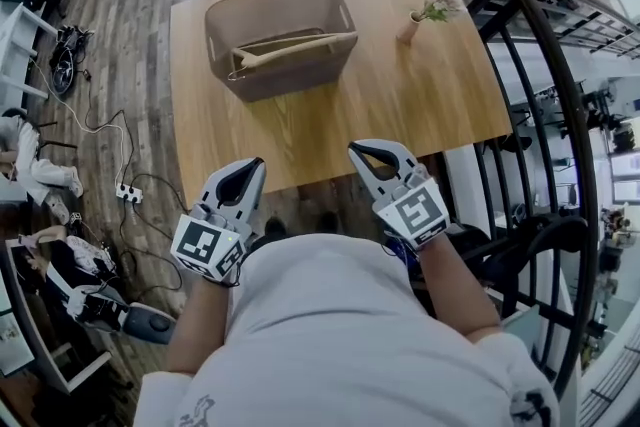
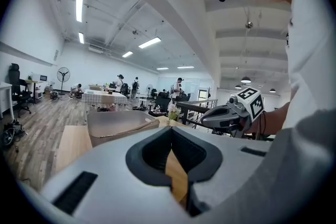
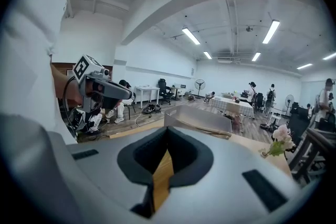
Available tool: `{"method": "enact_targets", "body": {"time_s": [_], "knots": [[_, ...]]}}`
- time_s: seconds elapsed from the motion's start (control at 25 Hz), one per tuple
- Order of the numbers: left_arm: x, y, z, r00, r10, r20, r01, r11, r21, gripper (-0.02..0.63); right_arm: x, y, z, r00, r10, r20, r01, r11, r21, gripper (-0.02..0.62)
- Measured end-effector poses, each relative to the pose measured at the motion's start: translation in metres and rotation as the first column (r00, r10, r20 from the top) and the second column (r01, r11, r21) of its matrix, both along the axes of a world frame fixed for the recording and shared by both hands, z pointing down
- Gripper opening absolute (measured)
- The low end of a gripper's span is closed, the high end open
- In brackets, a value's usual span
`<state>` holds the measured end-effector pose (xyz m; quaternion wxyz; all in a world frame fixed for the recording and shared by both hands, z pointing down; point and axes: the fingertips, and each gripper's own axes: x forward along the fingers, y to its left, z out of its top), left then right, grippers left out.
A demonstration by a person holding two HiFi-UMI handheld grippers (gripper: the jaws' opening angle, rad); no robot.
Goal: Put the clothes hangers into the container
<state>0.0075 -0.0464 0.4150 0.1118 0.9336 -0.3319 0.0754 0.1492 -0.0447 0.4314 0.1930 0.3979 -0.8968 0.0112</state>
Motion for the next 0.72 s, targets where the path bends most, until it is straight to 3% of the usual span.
{"method": "enact_targets", "body": {"time_s": [0.36,0.72], "knots": [[-0.026,0.011,-0.010,0.996,0.091,-0.007,-0.091,0.996,0.016,0.006,-0.038,0.028,-0.009,0.998,0.065,0.020,-0.065,0.998,0.006,0.006],[-0.081,0.047,-0.012,0.987,0.159,-0.014,-0.159,0.987,0.021,0.006,-0.087,0.064,-0.017,0.991,0.132,0.031,-0.132,0.991,0.018,0.006]]}}
